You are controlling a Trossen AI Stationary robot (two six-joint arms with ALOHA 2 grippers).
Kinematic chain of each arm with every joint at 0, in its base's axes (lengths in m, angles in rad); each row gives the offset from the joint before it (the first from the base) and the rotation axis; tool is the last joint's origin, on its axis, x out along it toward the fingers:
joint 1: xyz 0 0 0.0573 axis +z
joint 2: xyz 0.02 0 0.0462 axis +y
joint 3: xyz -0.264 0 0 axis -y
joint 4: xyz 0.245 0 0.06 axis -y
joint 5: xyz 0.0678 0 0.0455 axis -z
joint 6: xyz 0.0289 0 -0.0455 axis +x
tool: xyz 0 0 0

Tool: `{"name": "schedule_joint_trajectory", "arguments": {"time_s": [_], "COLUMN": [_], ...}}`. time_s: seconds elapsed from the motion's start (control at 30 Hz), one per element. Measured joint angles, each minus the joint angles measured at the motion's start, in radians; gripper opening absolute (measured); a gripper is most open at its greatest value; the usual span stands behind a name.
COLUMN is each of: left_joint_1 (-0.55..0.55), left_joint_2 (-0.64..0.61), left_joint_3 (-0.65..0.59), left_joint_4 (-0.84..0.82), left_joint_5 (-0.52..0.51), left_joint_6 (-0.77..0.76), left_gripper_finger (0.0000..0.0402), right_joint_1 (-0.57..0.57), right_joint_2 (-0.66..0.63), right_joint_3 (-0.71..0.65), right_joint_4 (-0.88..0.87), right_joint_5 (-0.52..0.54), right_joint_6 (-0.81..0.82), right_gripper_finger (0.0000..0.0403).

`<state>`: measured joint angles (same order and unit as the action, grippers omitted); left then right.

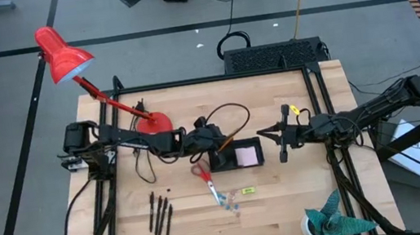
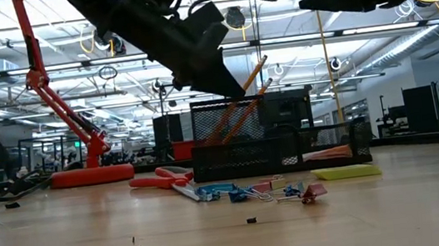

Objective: Pick and place office supplies into organizer
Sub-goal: Put the orange pencil into the black desk organizer

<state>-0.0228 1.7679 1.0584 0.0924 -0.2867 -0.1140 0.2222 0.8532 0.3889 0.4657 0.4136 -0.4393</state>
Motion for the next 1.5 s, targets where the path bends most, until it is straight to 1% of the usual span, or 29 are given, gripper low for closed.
{"name": "schedule_joint_trajectory", "arguments": {"time_s": [0.17,0.43,0.63,0.73,0.93,1.1,1.23,1.5], "left_joint_1": [-0.001,0.000,0.000,0.000,0.000,0.000,0.000,-0.002], "left_joint_2": [0.000,0.000,0.000,0.019,0.077,0.095,0.095,0.095], "left_joint_3": [0.000,0.000,0.000,0.000,0.002,0.003,0.001,0.001], "left_joint_4": [0.014,0.016,0.013,0.024,0.045,0.084,0.101,0.109], "left_joint_5": [0.021,0.024,0.025,0.024,0.016,0.017,0.022,0.036], "left_joint_6": [0.000,-0.031,-0.085,-0.123,-0.150,-0.143,-0.135,-0.131], "left_gripper_finger": [0.0031,0.0031,0.0031,0.0031,0.0031,0.0033,0.0051,0.0127], "right_joint_1": [0.000,0.000,0.002,0.002,0.002,0.002,0.002,0.002], "right_joint_2": [0.000,0.000,0.000,0.000,0.000,0.000,0.000,0.000], "right_joint_3": [0.000,0.000,0.000,0.000,0.000,0.000,0.000,0.000], "right_joint_4": [0.001,0.021,0.034,0.032,0.031,0.028,0.025,0.024], "right_joint_5": [0.000,0.000,0.000,0.000,0.000,0.000,0.000,0.000], "right_joint_6": [0.000,0.000,0.005,0.007,0.015,0.011,0.009,0.008], "right_gripper_finger": [0.0004,0.0004,0.0004,0.0004,0.0004,0.0004,0.0004,0.0004]}}
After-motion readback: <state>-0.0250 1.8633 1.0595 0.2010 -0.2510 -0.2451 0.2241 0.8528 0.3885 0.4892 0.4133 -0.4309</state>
